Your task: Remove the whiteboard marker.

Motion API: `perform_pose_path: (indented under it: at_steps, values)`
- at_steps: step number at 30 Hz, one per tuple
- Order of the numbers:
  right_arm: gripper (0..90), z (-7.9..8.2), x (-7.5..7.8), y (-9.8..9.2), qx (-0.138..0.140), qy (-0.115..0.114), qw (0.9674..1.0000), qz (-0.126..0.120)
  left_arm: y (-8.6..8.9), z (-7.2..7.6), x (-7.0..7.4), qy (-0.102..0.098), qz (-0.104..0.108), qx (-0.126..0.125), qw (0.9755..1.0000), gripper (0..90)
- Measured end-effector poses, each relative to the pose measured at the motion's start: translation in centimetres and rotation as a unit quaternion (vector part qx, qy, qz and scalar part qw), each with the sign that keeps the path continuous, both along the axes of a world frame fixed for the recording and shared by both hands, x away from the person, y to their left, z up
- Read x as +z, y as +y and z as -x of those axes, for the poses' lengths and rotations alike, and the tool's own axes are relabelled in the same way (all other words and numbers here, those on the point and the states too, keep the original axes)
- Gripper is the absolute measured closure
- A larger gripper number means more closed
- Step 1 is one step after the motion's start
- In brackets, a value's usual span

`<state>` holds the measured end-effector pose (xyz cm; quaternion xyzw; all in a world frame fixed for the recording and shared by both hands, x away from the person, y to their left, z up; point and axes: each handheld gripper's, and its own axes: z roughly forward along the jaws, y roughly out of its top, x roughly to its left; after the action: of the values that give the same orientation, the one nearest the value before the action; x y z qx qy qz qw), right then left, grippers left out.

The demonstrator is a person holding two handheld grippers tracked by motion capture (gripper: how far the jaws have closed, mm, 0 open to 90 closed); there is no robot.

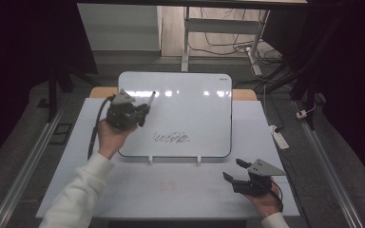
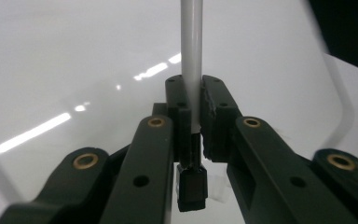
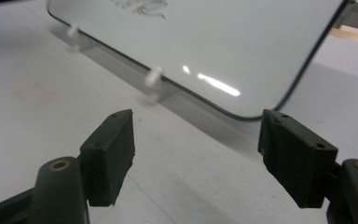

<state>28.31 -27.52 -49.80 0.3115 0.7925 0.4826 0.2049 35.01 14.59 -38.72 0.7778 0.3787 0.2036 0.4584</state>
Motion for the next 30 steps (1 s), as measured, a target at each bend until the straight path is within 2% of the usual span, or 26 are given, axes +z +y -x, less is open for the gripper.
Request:
perform_pose_path:
  at_steps: [1, 2, 3, 4, 5, 6, 9, 10, 12, 16, 20, 21, 22, 30]
  values:
    - [28.6, 0.0, 0.3, 0.3, 0.005, 0.01, 0.9998, -0.017, -0.8, 0.6, -0.4, 0.002, 0.002, -0.016, 0.9999, 81.4]
    - [28.6, 0.0, 0.3, 0.3, 0.005, 0.01, 0.9998, -0.017, -1.7, 1.2, -0.9, 0.003, 0.004, -0.03, 0.9995, 81.4]
    - [29.8, 0.1, 0.6, 0.6, 0.011, 0.019, 0.9992, -0.033, -2.5, 1.7, -1.3, 0.006, 0.008, -0.046, 0.9989, 81.4]
    - [29.8, 0.1, 0.6, 0.6, 0.011, 0.019, 0.9992, -0.033, -3.4, 2.2, -1.8, 0.009, 0.013, -0.06, 0.9981, 81.4]
    - [30.8, 0.2, 0.9, 1.1, 0.017, 0.029, 0.9981, -0.051, -4.3, 2.6, -2.2, 0.012, 0.018, -0.073, 0.9971, 81.4]
    - [31.2, 0.3, 1.1, 1.3, 0.021, 0.033, 0.9975, -0.059, -5.2, 3.0, -2.7, 0.017, 0.021, -0.087, 0.9958, 81.4]
    - [32.2, 0.4, 1.5, 1.9, 0.027, 0.037, 0.9964, -0.071, -8.0, 4.1, -3.9, 0.022, 0.015, -0.12, 0.9924, 81.4]
    - [33.2, 0.6, 1.8, 2.5, 0.03, 0.044, 0.9953, -0.081, -8.8, 4.3, -4.3, 0.024, 0.017, -0.129, 0.9912, 81.4]
    - [34.4, 0.8, 2.0, 3.1, 0.036, 0.052, 0.9943, -0.086, -10.2, 4.7, -4.9, 0.025, 0.025, -0.142, 0.9892, 81.3]
    - [37.0, 0.9, 2.1, 3.8, 0.042, 0.064, 0.993, -0.09, -12.4, 5.0, -5.9, 0.029, 0.037, -0.159, 0.9862, 81.4]
    - [42.3, 0.9, 2.0, 4.8, 0.044, 0.082, 0.9916, -0.09, -13.6, 5.1, -6.6, 0.033, 0.049, -0.166, 0.9843, 81.4]
    - [42.3, 0.9, 2.0, 4.8, 0.044, 0.082, 0.9916, -0.09, -13.9, 5.2, -6.8, 0.033, 0.048, -0.167, 0.9842, 81.4]
    - [45.0, 0.7, 1.8, 5.0, 0.045, 0.095, 0.9899, -0.096, -14.1, 5.3, -6.9, 0.03, 0.044, -0.168, 0.9843, 81.3]
    - [54.4, 0.2, 1.5, 6.0, 0.045, 0.131, 0.9847, -0.106, -15.2, 6.2, -7.5, 0.015, 0.035, -0.171, 0.9846, 81.3]
